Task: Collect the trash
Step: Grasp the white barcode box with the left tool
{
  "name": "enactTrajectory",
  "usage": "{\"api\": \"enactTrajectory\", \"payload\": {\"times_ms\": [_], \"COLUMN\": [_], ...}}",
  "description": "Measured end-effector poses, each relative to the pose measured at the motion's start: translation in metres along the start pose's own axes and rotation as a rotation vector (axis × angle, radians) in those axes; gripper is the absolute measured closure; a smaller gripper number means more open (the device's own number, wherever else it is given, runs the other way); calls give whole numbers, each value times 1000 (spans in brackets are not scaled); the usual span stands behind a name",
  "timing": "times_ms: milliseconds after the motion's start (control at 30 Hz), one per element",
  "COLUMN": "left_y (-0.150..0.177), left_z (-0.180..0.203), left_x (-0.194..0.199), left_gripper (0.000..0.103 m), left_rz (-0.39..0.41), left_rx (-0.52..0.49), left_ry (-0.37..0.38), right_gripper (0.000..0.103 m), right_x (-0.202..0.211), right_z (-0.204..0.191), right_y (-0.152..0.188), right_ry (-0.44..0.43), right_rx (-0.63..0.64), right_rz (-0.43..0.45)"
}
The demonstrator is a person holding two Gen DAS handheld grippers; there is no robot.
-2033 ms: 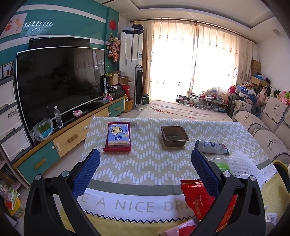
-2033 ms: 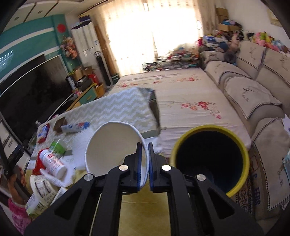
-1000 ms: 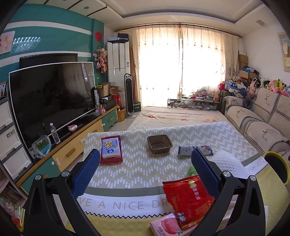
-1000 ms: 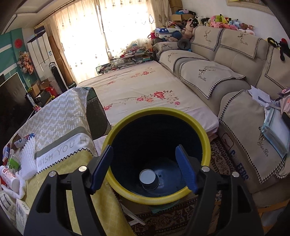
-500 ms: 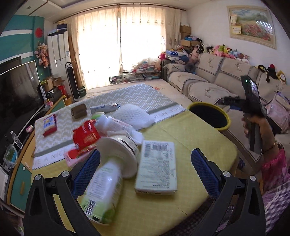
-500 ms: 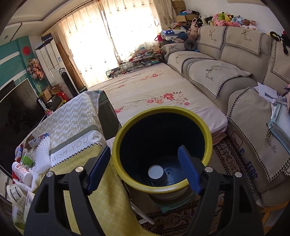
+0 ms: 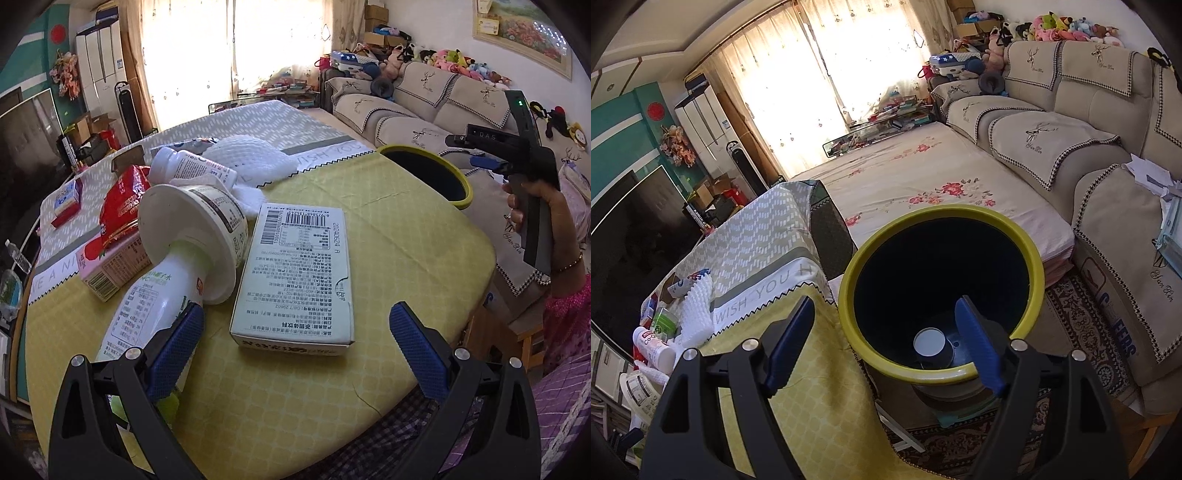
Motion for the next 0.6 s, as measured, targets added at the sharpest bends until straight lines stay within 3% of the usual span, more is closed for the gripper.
{"api": "enactTrajectory", "payload": {"times_ms": [233,467,600], "left_y": [3,0,-1], "left_z": [0,10,12], "left_x": [-18,-32,-43], "left_gripper": [4,5,19], "left_rz": [-56,-71,-92], "left_rx": [18,-24,-25], "left_ry": [47,27,16], "right_gripper": [28,28,27], "right_x": [-9,-8,-6], "right_z": [6,15,18], "right_y": [7,8,7], "right_ry": [-28,-38,-42], "right_rx": [-21,-49,-55], "right_rz": [-22,-16,-11]}}
Point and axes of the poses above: each gripper's, at about its wrist camera, not at the fingertips, and x roughly against the way its jaws point, z to its right, y to its underside, the point moved 3 cm from there along -x, roughly the way its jaws point, and after that the axes turned 7 degrees about x, right-handed, at the moved point
